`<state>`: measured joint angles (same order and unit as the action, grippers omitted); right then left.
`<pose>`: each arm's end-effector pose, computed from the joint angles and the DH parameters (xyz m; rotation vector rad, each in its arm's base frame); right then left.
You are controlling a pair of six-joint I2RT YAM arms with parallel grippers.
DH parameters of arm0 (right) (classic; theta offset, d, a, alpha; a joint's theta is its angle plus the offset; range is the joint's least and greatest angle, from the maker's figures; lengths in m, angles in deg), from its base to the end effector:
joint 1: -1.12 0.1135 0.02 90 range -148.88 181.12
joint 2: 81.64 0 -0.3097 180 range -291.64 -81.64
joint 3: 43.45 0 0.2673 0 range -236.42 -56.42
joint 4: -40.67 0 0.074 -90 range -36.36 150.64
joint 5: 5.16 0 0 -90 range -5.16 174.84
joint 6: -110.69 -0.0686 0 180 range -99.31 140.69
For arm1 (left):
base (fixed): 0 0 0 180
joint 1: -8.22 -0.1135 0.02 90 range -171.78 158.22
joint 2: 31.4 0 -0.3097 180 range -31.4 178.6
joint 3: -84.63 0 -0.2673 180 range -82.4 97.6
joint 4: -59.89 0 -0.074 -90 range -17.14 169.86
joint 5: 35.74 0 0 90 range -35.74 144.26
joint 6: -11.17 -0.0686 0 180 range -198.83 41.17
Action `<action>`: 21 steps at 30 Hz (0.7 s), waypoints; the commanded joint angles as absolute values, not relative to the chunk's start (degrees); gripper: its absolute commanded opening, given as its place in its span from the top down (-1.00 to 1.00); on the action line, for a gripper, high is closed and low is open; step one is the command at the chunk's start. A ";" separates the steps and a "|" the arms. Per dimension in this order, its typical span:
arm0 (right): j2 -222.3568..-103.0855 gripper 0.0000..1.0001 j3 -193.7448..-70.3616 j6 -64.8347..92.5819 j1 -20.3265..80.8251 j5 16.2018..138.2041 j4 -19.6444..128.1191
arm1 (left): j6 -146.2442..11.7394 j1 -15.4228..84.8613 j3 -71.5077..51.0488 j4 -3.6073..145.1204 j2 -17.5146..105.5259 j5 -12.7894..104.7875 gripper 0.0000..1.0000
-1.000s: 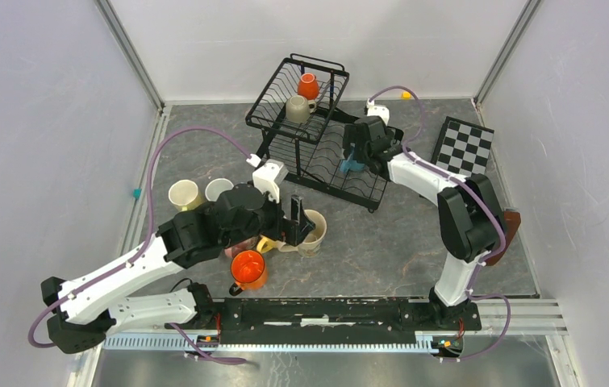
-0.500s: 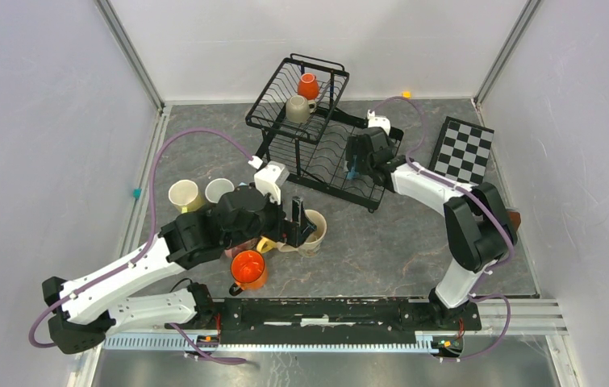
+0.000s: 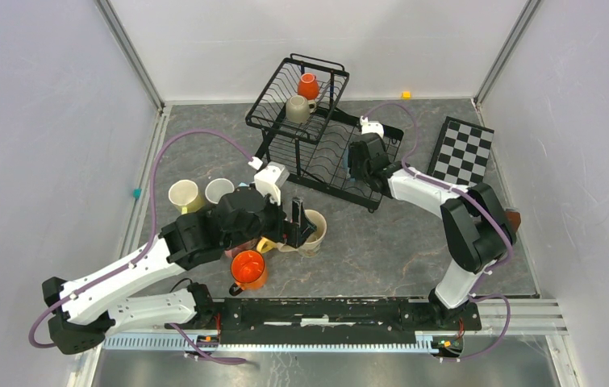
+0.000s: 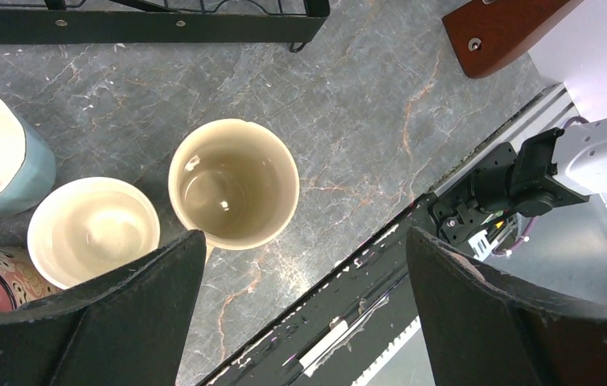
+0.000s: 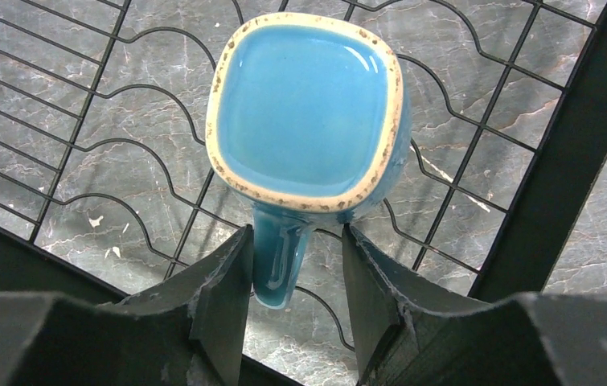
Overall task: Unload the cups from the dish rack
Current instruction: Move the cup to the dish rack, then unload the cup from the dish rack.
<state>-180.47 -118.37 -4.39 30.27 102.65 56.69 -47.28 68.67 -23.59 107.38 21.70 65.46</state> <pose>0.3759 0.1856 0.2218 0.0838 2.2316 0.1635 0.1157 -0.1770 0.3787 0.4167 2.1179 -0.7698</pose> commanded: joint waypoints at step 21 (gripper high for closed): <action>-178.49 0.16 -112.79 -0.08 31.68 103.54 48.35 | -44.23 68.37 -23.78 104.05 22.29 64.72 -1.00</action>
<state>-180.49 -113.83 -1.75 31.34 101.88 53.08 -47.26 68.67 -23.77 106.53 22.36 64.63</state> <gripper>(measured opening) 0.441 0.997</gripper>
